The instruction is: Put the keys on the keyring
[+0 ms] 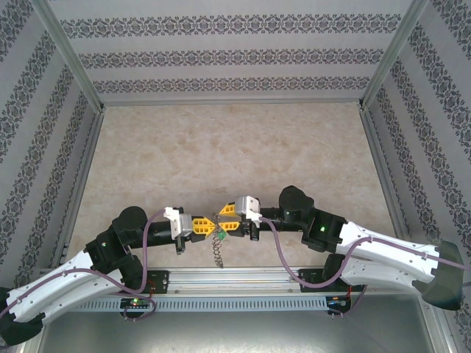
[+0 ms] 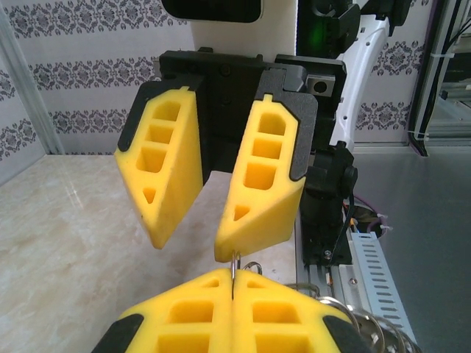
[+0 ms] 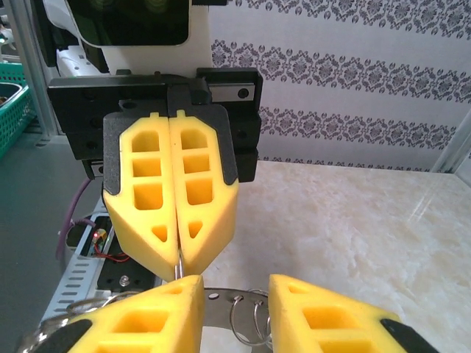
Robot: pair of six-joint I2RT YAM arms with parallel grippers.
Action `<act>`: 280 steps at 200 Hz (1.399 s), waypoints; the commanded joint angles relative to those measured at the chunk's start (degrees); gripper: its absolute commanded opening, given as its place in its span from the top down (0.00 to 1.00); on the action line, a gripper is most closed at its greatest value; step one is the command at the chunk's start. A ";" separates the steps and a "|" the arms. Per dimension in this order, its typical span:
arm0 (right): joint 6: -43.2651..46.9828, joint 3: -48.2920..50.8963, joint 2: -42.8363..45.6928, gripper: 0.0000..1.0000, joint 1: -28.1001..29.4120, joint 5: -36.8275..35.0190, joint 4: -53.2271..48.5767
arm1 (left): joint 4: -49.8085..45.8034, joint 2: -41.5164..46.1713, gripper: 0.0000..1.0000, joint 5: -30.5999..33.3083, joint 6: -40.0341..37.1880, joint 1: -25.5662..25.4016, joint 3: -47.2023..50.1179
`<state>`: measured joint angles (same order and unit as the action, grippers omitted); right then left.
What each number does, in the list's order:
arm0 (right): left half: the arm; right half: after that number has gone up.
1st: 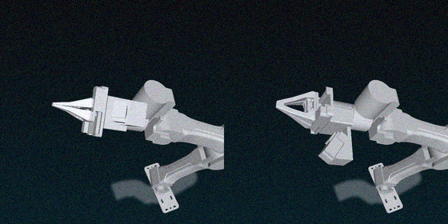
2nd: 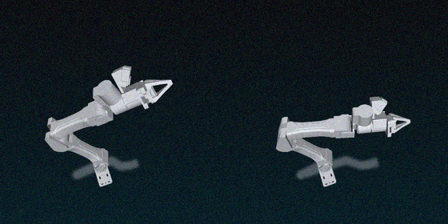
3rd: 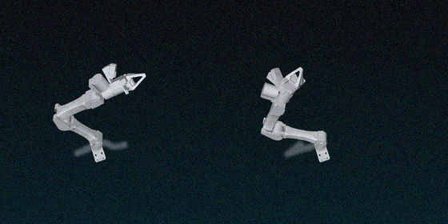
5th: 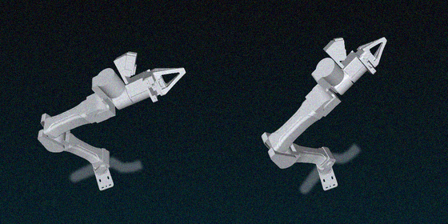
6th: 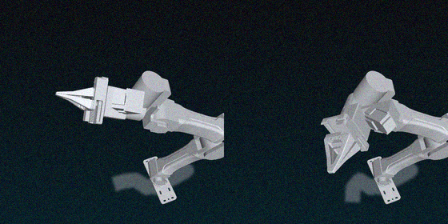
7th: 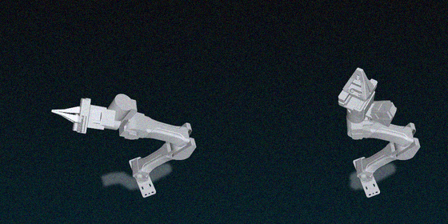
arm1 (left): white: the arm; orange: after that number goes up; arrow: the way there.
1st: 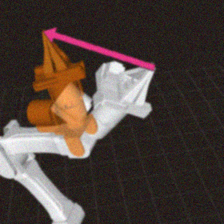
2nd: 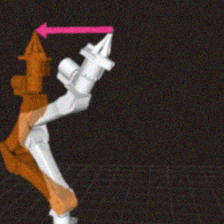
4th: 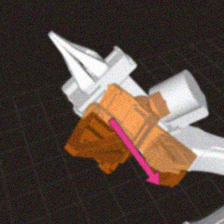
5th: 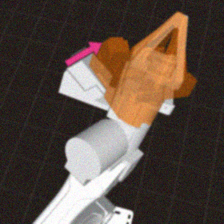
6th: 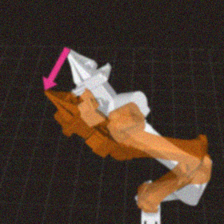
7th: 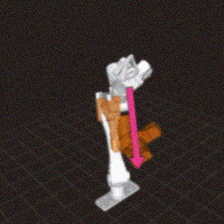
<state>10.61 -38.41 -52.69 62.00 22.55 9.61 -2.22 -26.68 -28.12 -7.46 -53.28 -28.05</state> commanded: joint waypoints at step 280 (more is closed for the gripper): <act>-0.04 -0.43 -1.18 0.80 -0.21 8.35 1.03 | -0.92 -0.31 1.00 -1.13 -2.29 -0.61 -3.80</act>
<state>10.63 -37.87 -53.84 62.00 29.06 9.21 -3.92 -27.16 -28.62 -8.78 -53.30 -30.02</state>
